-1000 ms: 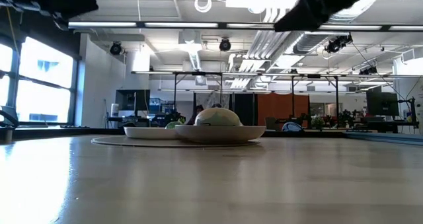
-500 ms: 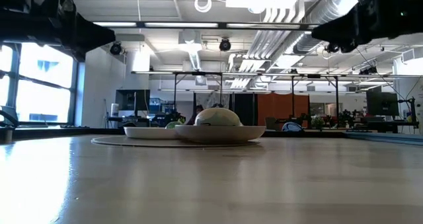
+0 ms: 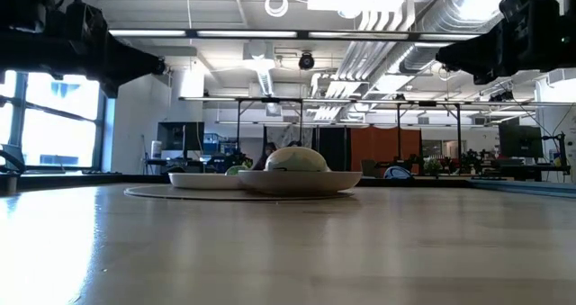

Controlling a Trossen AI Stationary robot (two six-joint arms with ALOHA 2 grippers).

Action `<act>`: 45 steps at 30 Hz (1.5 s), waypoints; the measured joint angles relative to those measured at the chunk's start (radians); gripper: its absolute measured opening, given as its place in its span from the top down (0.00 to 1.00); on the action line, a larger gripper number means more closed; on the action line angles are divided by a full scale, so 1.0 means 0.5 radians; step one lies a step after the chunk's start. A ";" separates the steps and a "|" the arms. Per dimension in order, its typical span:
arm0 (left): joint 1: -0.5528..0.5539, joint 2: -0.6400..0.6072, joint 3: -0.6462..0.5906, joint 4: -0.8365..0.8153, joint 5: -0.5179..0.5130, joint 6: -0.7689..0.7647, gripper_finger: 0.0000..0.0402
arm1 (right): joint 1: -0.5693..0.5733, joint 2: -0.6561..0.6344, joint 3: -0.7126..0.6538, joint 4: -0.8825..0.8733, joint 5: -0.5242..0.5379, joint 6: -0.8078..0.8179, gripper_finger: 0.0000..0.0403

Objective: Pick & Place donuts
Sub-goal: Return to Home Position

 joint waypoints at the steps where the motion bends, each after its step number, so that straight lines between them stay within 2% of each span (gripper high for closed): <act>1: 0.000 -0.001 -0.015 0.001 0.000 0.000 0.78 | 0.000 -0.002 -0.011 0.003 -0.019 0.010 0.77; 8: 0.000 0.000 -0.053 -0.022 0.000 -0.007 0.78 | 0.000 -0.003 -0.073 -0.035 -0.034 0.104 0.77; 38: 0.000 0.001 -0.061 -0.054 -0.005 0.000 0.78 | 0.000 -0.002 -0.073 -0.110 -0.024 0.108 0.77; 45: 0.000 0.001 -0.062 -0.054 -0.005 -0.001 0.78 | -0.001 -0.002 -0.073 -0.113 0.197 0.108 0.77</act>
